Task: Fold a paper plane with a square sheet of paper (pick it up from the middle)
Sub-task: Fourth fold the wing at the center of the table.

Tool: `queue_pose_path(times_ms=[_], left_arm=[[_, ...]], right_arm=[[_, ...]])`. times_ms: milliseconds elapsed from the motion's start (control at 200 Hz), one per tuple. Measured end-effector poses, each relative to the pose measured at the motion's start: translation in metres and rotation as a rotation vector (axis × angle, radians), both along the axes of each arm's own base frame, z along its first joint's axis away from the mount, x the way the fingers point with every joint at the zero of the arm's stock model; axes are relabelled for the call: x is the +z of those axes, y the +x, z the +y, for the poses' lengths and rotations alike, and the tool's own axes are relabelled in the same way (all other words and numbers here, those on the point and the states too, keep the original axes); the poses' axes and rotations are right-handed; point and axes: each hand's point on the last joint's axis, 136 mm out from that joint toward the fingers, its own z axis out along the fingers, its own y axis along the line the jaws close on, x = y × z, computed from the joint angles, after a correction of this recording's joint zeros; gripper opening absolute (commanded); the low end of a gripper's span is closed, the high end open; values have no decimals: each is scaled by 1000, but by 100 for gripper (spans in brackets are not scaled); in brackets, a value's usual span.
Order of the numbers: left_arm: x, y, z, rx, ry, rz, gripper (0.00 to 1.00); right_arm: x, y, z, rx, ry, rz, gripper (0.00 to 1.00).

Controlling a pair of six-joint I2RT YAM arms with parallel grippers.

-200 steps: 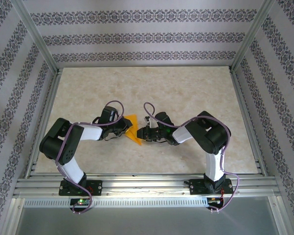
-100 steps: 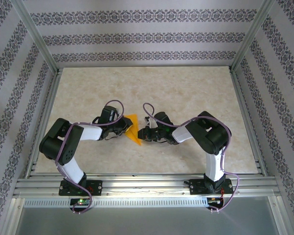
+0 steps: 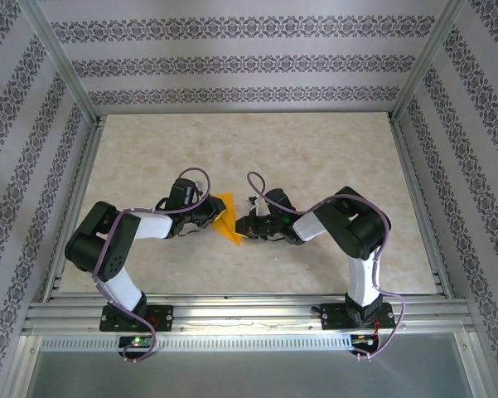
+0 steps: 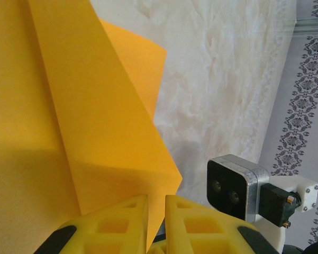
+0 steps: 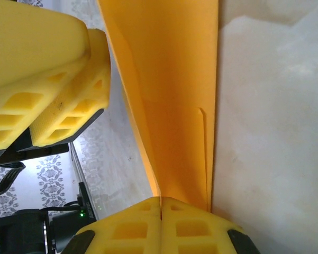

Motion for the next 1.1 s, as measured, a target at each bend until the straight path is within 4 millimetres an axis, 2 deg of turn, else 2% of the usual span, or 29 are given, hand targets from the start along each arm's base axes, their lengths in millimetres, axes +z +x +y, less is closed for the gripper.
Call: queue_pose_path(times_ms=[490, 779, 1099], left_arm=[[-3, -5, -8, -32, -10, 13, 15], [-8, 6, -14, -39, -6, 15, 14], [-18, 8, -15, -40, 1, 28, 14]], right_arm=[[0, 3, -3, -27, 34, 33, 0], [0, 4, -4, -28, 39, 37, 0], [0, 4, -4, -28, 51, 51, 0]])
